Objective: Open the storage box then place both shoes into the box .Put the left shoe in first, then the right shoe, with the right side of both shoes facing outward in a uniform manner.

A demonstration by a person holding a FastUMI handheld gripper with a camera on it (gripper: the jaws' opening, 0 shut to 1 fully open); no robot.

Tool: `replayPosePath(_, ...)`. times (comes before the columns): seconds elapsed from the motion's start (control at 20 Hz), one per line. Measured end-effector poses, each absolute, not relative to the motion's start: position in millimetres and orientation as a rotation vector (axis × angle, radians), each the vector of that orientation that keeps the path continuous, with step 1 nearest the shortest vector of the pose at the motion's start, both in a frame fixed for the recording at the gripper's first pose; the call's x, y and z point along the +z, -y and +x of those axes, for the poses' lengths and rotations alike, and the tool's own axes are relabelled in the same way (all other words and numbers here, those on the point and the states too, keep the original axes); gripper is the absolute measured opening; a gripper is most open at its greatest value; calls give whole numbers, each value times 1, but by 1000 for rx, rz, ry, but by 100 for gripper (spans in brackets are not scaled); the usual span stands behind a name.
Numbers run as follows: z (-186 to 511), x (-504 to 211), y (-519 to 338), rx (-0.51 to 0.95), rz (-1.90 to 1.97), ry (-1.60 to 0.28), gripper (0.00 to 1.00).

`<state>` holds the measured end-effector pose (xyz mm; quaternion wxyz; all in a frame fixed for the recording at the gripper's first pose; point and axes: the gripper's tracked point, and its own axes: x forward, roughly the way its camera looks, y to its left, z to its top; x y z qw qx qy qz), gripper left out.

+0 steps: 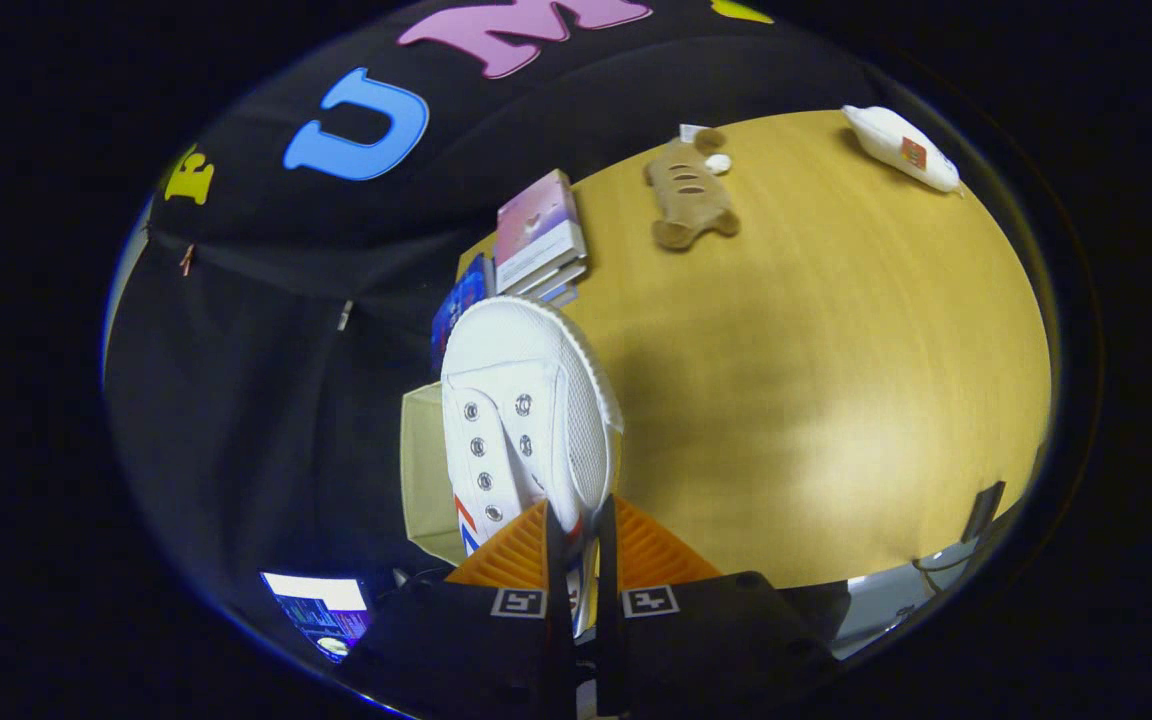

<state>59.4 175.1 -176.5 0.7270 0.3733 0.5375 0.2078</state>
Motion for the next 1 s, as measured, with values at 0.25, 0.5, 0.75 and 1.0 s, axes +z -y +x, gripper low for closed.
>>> replayPosePath(0.25, 67, -133, -268, 546, 788, -1182, 13)
replayPosePath(0.5, 72, -115, -344, 586, 795, -1229, 12)
replayPosePath(0.75, 79, -136, -382, 549, 747, -1280, 12)
replayPosePath(1.0, 87, -170, -388, 480, 682, -1343, 14)
